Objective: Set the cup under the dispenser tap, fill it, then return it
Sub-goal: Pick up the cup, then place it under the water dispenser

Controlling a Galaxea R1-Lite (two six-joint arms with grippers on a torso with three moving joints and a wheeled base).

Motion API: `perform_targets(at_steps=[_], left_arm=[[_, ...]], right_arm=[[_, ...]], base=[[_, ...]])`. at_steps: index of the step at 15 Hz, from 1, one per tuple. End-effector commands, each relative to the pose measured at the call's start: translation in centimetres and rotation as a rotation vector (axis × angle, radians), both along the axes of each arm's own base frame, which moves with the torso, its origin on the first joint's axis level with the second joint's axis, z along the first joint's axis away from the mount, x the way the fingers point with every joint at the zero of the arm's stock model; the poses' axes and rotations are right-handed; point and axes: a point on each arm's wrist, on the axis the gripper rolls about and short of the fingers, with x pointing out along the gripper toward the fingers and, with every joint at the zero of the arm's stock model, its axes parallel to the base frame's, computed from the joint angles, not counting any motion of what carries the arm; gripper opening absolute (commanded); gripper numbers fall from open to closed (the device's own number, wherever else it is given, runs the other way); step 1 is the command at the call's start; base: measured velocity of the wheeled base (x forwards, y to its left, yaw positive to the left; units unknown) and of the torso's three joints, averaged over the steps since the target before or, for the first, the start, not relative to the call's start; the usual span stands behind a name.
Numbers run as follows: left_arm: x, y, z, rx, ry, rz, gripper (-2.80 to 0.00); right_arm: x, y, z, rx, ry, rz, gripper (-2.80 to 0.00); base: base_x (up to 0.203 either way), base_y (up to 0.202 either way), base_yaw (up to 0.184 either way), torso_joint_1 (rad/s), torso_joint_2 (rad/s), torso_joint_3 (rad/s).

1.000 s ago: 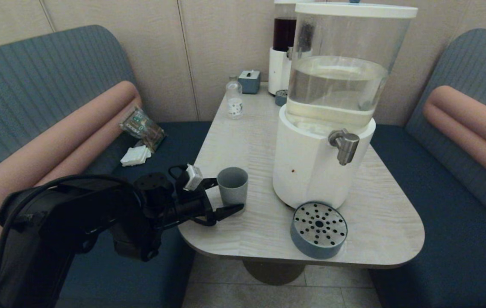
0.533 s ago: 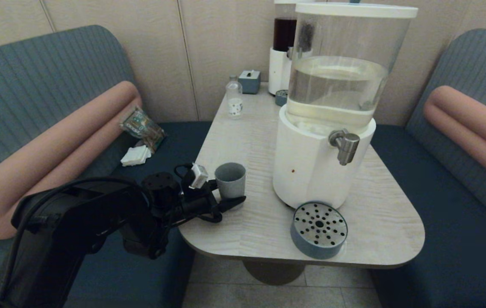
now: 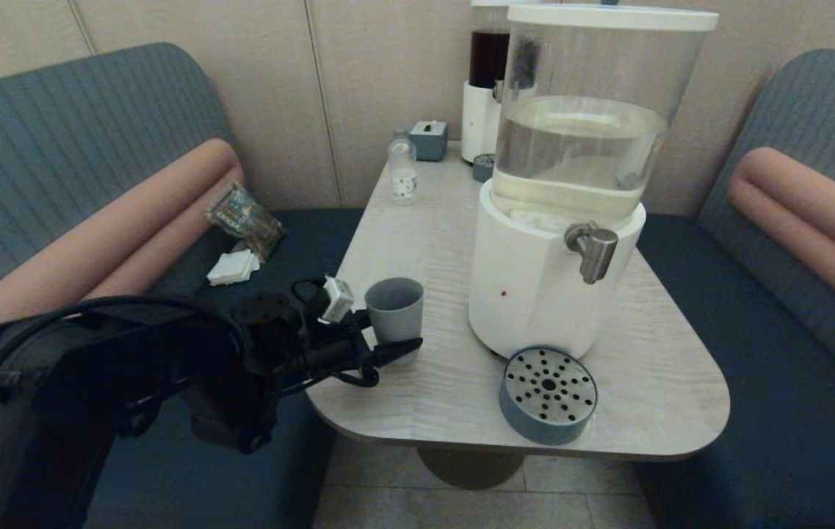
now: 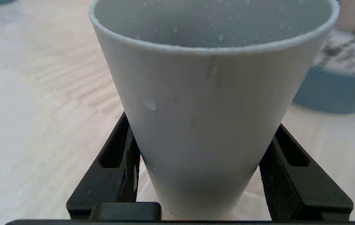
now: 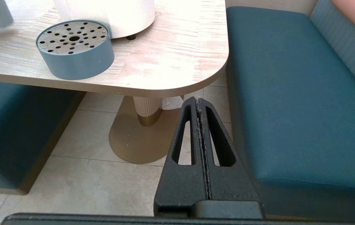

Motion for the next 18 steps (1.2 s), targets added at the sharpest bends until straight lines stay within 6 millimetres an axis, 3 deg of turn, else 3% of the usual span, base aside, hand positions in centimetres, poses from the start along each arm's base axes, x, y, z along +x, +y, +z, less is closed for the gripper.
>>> perform_targets(at_steps=[1, 6, 9, 15, 18], left_arm=[[-1.6, -0.7, 3.0, -0.018, -0.053, -0.017, -2.80], [-5.5, -8.4, 5.6, -0.092, -0.067, -0.086, -2.80], [-5.8, -12.2, 4.9, -0.131, -0.054, -0.100, -2.80], [-5.8, -16.0, 3.2, -0.158, -0.039, -0.130, -2.80], [-5.5, -16.9, 2.1, -0.159, -0.031, -0.138, -2.80]], right_arm=[[0.0, 0.0, 0.0, 0.001, -0.001, 0.001, -2.80], [0.0, 0.0, 0.0, 0.001, -0.001, 0.001, -2.80], [0.0, 0.0, 0.0, 0.001, -0.001, 0.001, -2.80], [0.0, 0.0, 0.0, 0.001, -0.001, 0.001, -2.80], [0.0, 0.0, 0.0, 0.000, -0.001, 0.001, -2.80]], base=[[0.000, 0.000, 0.000, 0.000, 0.00, 0.000], [0.000, 0.000, 0.000, 0.000, 0.00, 0.000], [0.000, 0.000, 0.000, 0.000, 0.00, 0.000], [0.000, 0.000, 0.000, 0.000, 0.00, 0.000], [0.000, 0.000, 0.000, 0.000, 0.00, 0.000]])
